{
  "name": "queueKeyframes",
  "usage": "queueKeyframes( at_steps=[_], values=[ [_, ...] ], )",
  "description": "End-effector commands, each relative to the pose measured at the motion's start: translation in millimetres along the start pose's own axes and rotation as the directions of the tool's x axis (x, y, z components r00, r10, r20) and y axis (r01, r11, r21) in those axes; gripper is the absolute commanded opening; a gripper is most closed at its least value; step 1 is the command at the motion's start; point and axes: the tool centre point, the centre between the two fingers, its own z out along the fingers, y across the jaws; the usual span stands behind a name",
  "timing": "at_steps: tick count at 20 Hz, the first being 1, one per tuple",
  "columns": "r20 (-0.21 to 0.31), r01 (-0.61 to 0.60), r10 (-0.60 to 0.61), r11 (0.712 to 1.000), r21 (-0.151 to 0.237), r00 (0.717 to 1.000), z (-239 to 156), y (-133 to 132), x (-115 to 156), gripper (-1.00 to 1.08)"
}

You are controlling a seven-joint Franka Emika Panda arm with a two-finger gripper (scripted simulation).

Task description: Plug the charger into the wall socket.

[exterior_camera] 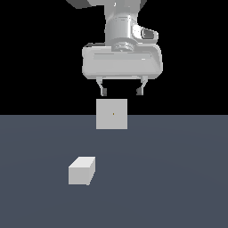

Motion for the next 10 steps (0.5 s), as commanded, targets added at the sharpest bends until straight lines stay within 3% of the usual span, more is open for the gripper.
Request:
queueKeyframes(
  at_steps=[1, 10],
  values=[
    [0.0, 0.0, 0.0, 1.0, 0.0, 1.0, 0.0, 0.0, 0.0, 1.0],
    [0.0, -0.003, 0.003, 1.0, 0.001, 1.0, 9.3, -6.4, -12.6, 1.0]
  ],
)
